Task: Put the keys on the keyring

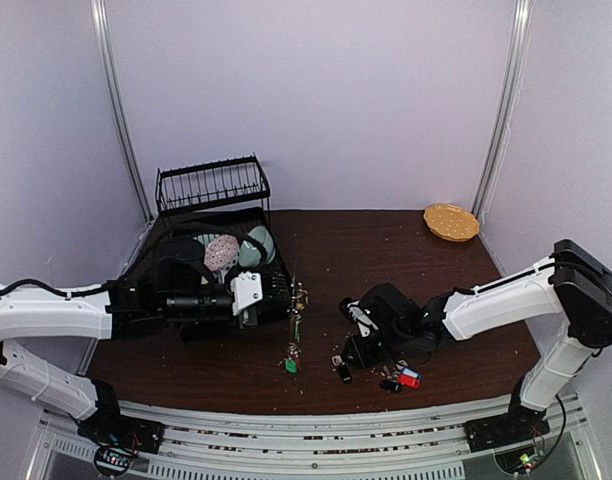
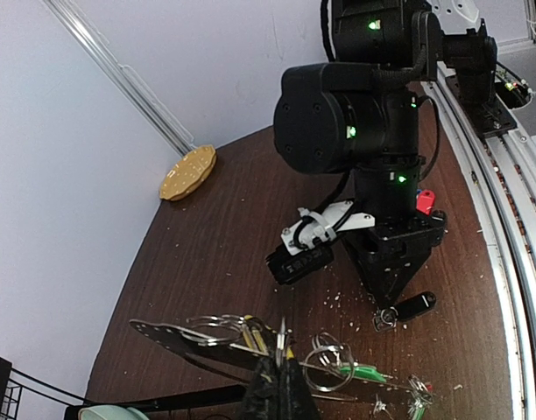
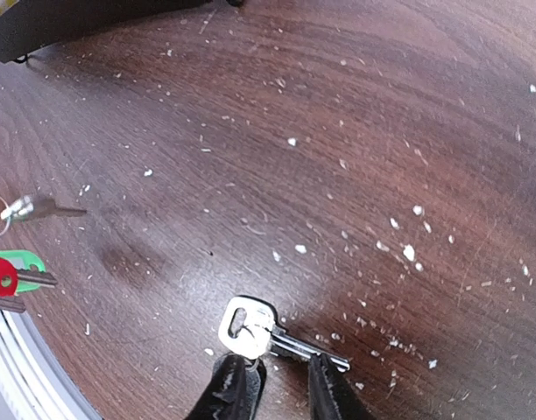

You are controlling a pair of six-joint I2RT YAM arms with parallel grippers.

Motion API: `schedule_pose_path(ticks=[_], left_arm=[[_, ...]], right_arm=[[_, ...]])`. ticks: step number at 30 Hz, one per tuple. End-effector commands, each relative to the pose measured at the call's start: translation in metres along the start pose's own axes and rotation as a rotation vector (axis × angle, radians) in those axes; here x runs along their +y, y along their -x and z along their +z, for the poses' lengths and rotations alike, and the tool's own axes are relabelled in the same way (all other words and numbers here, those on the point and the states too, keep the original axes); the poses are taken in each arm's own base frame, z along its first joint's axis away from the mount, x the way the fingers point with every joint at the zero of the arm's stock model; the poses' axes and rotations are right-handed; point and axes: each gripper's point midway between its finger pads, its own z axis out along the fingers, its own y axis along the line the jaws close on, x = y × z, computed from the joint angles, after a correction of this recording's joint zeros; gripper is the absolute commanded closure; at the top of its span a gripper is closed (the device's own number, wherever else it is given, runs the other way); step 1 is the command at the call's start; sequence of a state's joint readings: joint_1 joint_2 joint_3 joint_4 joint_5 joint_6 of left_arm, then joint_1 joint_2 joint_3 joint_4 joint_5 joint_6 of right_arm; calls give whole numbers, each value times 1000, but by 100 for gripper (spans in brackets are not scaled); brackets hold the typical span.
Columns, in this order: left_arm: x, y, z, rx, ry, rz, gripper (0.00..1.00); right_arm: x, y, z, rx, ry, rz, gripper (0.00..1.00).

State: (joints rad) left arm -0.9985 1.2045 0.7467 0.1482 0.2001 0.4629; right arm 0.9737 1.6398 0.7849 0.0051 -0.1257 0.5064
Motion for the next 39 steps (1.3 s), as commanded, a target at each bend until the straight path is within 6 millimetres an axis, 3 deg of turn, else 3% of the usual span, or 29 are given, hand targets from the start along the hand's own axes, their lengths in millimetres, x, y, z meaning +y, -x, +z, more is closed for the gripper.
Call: schedule_pose_path(ticks=[1,12,22,30,34,39], left_arm=[[7,9,0,-36,29,20,100],[6,8,0,-29,25,22,100],[5,10,0,-36,18,23,100],[7,11,-2,-41,28,25,100],[7,11,-1,-39,26,24,100],[9,11,-2,-37,36,43,100]], right_arm=[[11,6,-1,-12,22,4,75],[16,2,8,21,-9,-49,81],[11,-3,8,28,-28,-48,80],[16,-5,15,44,1,-49,87],[14,-6,14,46,-9,-50,100],[28,14,-5,-34,52,-91,100]])
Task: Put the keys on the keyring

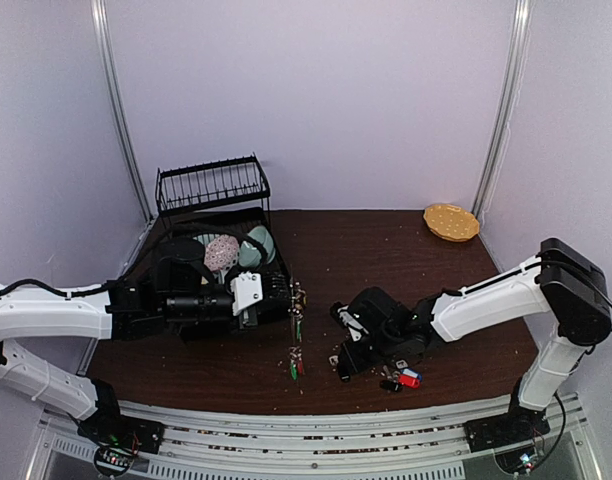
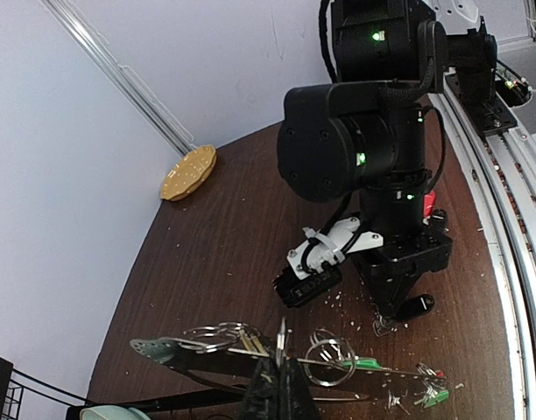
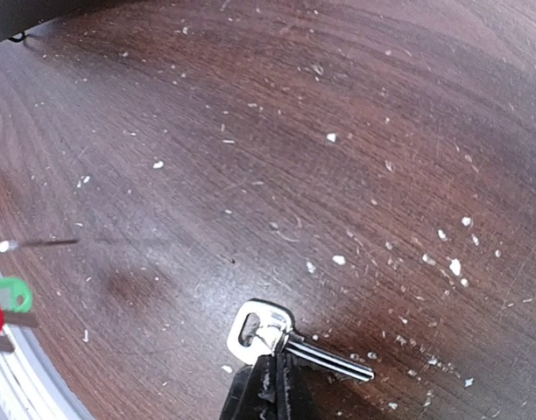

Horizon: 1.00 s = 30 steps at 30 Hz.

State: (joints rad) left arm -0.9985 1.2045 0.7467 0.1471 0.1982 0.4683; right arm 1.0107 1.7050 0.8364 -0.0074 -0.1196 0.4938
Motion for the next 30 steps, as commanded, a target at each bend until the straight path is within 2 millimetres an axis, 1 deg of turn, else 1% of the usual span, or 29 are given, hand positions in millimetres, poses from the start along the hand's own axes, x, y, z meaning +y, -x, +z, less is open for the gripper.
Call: schedule_pose_path(ticks=[1,3,4,5,7,9,11,13,14,15,17,19,22,24,26,30], left_arm=[[10,13,-4,-42,44,58,100],[14,17,-9,-55,69,116,100],[15,21,-13,-67,78,149,100],[14,26,-17,-86,76,196,100],[2,39,-26,-151,49,312,100],[-3,54,-37,-225,45,391,100],[-11,62,-40,-269,4,453,100],[-22,69,-39,-301,-36,529,100],[-27,73,-39,-309,-44,570,100],[-32,75,-37,-305,-48,612,100],[-38,74,-30,-252,-52,704,100],[-43,71,-24,-185,-31,818,100],[-42,79,-23,-166,-19,881,100],[-43,85,-23,-167,-15,921,100],[-47,90,-18,-157,-11,971,100],[-47,94,-11,-148,-18,977,100]], right_arm=[[20,25,-28,-95,68,-79,100],[30,41,-54,-157,122,-139,100],[35,44,-66,-166,164,-171,100],[43,49,-83,-184,214,-206,100],[57,43,-108,-172,316,-312,100],[69,36,-132,-180,398,-406,100],[79,32,-154,-192,454,-488,100],[88,37,-173,-210,477,-544,100],[94,45,-186,-232,490,-566,100],[99,47,-193,-236,509,-583,100],[106,50,-203,-243,522,-614,100],[113,48,-208,-245,528,-653,100],[123,45,-219,-244,570,-709,100],[124,44,-223,-238,568,-742,100],[124,42,-228,-221,561,-795,100],[119,30,-230,-169,555,-817,100]])
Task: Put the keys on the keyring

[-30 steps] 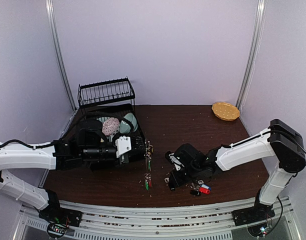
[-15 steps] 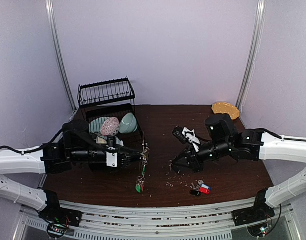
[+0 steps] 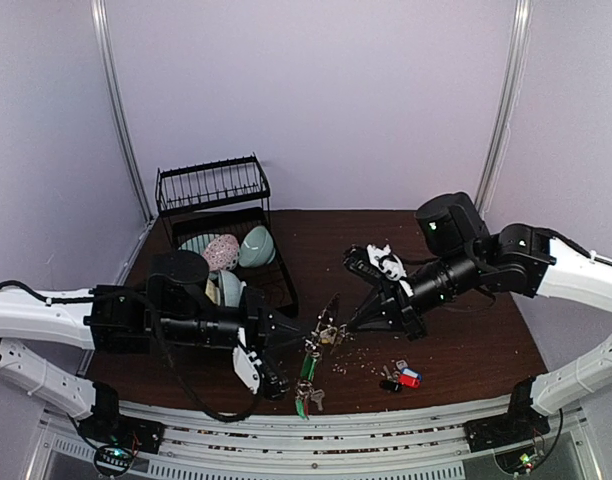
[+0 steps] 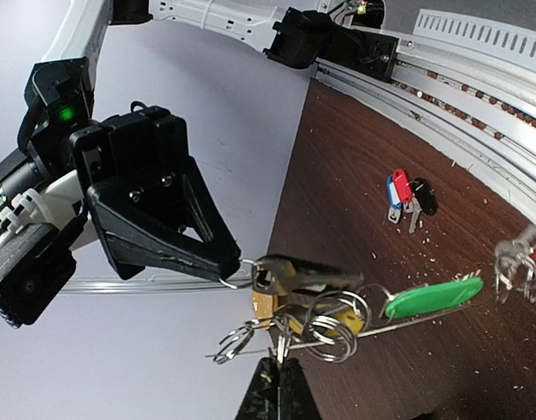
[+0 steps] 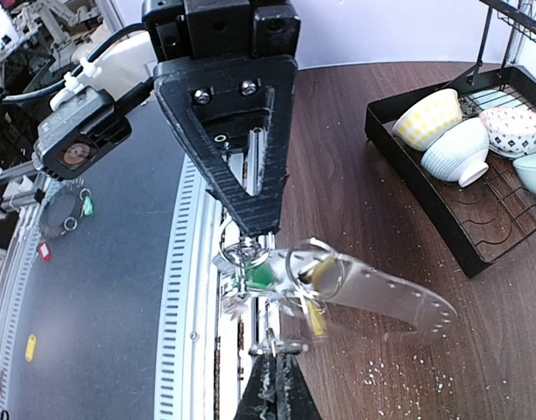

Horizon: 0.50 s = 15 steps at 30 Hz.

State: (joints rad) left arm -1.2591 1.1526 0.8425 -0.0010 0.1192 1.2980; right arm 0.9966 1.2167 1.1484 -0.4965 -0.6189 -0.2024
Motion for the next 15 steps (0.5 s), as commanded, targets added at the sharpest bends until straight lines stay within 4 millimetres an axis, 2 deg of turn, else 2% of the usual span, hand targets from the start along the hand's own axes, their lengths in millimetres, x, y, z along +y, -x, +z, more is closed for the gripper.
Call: schedule_pose_path(ticks=[1,10,13,15], left_arm=[[31,0,4,30,77,64,100],[55,25,-3,-137,204,-132,100],[71,35,-11,-257,250,-242,100],[74,40,-10,-307,253,-304,100]], right_arm=[[14,-13,-8,65,50,-37,100],[23,21,-17,-128,69,-100,100],[24,25,-16,-145,76,-120,100],[25,27,-17,-144,80,-127,100]])
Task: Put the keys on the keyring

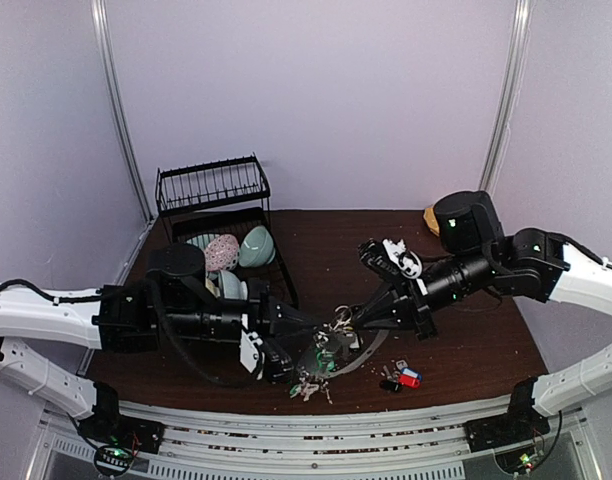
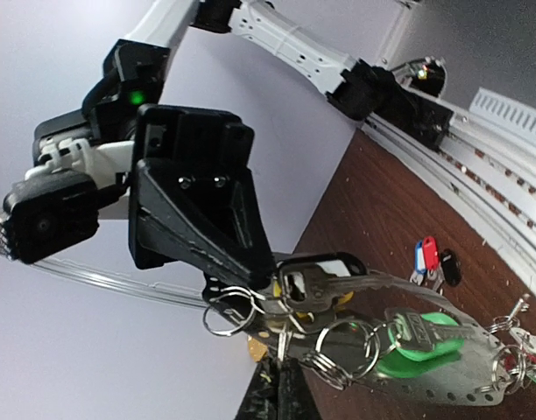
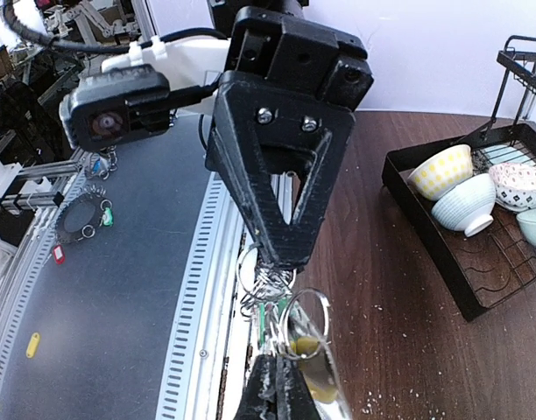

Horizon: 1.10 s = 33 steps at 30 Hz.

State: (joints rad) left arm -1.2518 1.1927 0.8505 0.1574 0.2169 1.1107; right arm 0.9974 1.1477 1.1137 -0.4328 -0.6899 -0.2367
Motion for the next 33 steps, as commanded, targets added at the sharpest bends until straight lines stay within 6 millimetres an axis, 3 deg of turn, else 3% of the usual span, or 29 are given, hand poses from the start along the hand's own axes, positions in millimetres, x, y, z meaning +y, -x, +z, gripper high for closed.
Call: schedule_pose_path(ticks=[1,7,16,21,25,28,33], left_arm=[[43,33,-9,-210,147,-172,100],[52,36,-11,-271,191,-264,100],[66,35,-4,-311,195,-435,100],[74,33,-3,-335,232,-539,100],[76,29,-3,-333,269,-553,100],[77,26,-2,-315,279,-535,100],[71,25,-1,-292,262,-498,100]], right_arm=[[8,14,-1,-57,40,-44,100],[6,10,-9,-56,-8,-32,100],[23,37,-25,-175,38,-53,100],[17,40,-21,-174,28,-20,100],[20,33,-17,-161,63,-19,100],[10,31,-18,-140,33,8,100],[10,40,-22,-202,59,22,100]])
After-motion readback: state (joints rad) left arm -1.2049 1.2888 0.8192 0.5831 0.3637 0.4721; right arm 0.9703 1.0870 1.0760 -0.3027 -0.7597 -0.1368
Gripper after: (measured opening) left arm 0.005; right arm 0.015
